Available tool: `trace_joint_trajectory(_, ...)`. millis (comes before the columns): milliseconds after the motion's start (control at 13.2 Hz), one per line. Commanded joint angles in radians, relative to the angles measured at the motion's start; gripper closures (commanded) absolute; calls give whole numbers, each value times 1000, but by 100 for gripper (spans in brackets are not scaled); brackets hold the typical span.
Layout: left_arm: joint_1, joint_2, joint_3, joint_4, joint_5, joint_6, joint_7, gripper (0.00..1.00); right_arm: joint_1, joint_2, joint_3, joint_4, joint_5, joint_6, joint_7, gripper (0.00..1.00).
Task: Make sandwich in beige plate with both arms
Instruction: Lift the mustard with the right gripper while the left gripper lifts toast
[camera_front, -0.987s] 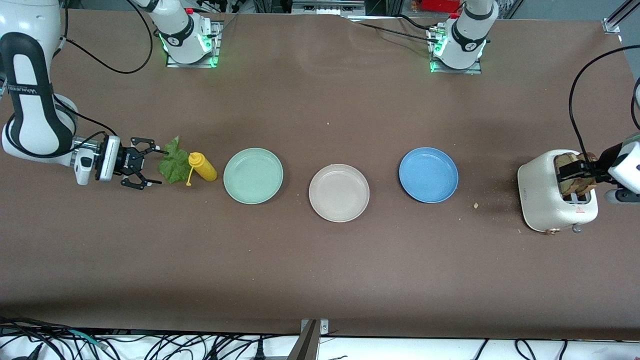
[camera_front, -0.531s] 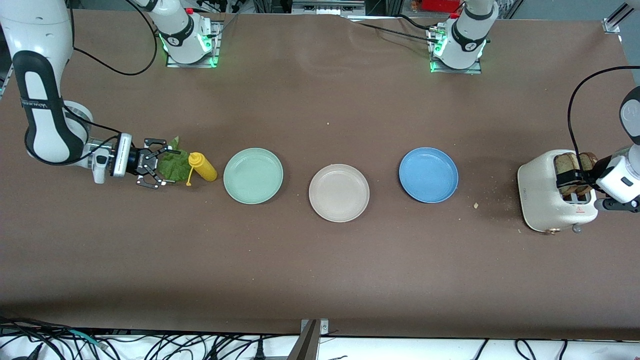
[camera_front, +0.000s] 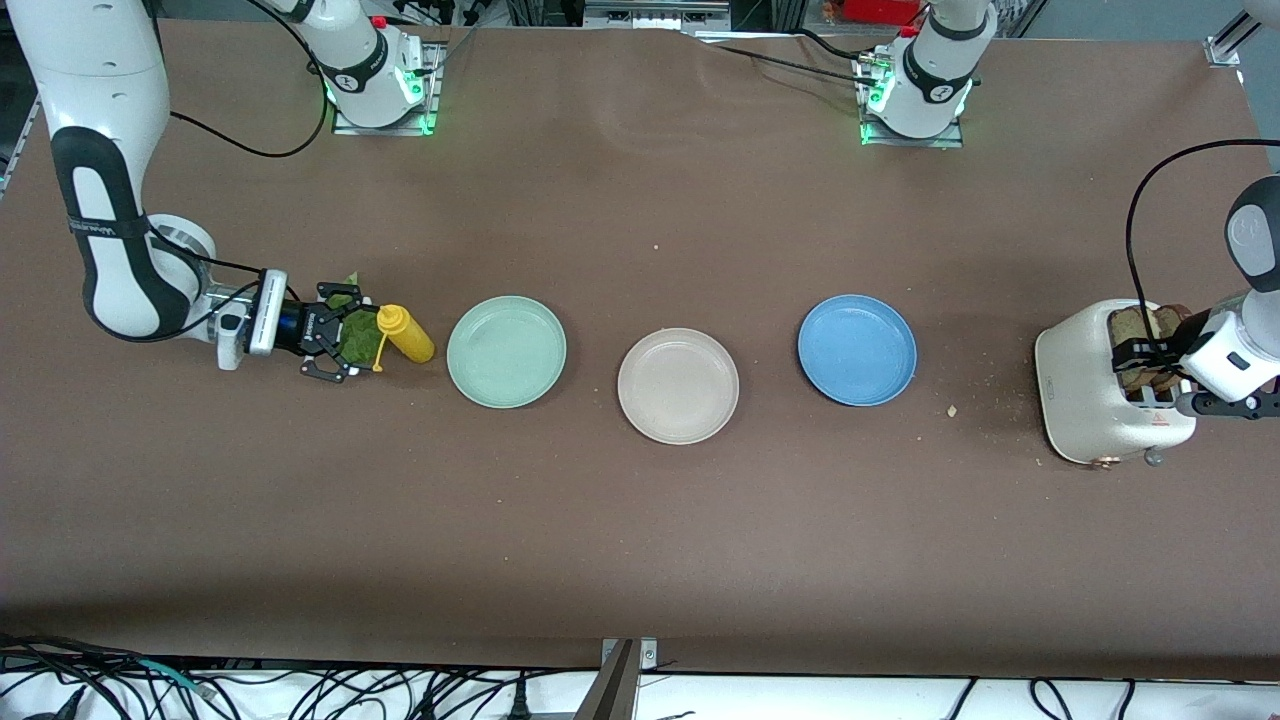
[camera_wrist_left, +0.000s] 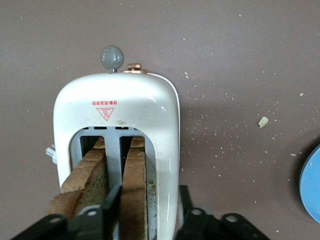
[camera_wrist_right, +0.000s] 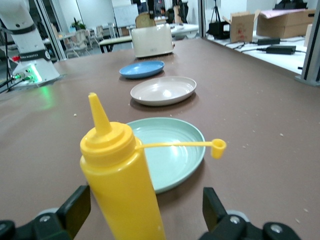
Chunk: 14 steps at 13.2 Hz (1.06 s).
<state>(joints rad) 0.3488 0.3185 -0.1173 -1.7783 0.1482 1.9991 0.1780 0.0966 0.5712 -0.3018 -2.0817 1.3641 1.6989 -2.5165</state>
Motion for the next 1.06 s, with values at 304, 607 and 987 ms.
trace_joint_trajectory(304,9,-30,-5,-7,59,-25,11,100,0,62,24,14,79,-36,-81,1)
trace_joint_trajectory(607,-7,-30,-33,191,110,-198,8,100,0,75,36,22,92,-38,-94,1)
trace_joint_trajectory(987,-39,-26,-74,416,-45,-495,5,100,0,102,46,22,95,-50,-100,12)
